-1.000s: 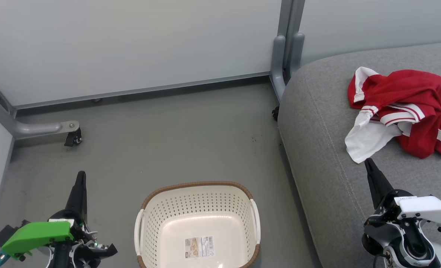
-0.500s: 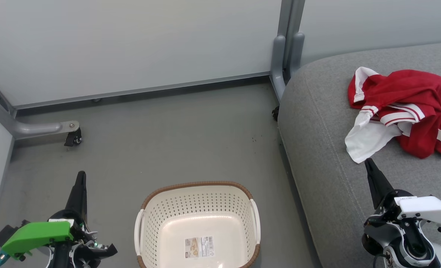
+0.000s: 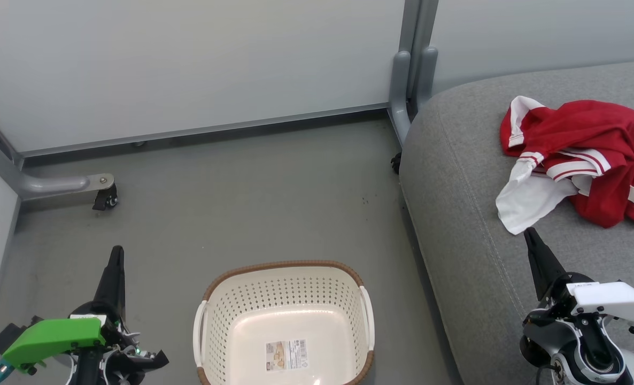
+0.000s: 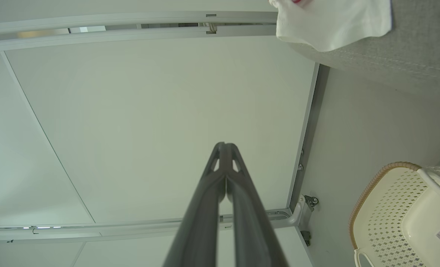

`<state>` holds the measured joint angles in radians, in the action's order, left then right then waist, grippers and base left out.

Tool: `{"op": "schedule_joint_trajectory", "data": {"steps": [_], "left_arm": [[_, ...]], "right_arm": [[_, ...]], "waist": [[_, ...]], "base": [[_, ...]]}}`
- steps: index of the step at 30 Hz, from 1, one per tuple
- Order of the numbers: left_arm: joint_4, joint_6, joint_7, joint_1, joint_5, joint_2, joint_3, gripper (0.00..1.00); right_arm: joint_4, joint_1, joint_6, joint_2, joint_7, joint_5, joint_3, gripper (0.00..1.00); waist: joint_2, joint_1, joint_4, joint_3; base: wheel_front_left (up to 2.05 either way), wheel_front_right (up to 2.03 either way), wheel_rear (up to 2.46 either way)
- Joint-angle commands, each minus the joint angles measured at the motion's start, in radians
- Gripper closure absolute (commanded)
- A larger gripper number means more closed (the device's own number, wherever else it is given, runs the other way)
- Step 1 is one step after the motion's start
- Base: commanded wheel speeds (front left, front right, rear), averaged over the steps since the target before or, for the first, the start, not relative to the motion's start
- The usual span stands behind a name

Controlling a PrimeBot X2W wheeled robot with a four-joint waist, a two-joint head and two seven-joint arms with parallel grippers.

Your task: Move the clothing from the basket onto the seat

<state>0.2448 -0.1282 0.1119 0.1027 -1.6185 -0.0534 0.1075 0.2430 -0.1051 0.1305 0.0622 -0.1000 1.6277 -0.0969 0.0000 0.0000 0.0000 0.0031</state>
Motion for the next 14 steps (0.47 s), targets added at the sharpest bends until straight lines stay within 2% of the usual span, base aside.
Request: {"op": "schedule_joint_trajectory", "data": {"steps": [1,14], "left_arm": [[0.002,-0.006,0.0,0.013,0.002,-0.003,0.005,1.0],[0.002,-0.006,0.001,0.013,0.004,-0.002,0.006,1.0]], "right_arm": [[0.002,-0.005,0.0,0.0,-0.004,-0.003,-0.004,1.0],[0.002,-0.006,0.0,-0.001,-0.006,-0.005,-0.006,1.0]], "waist": [[0.0,0.0,0.0,0.0],[0.0,0.0,0.0,0.0]], "base": [[0.0,0.0,0.0],[0.0,0.0,0.0]]}}
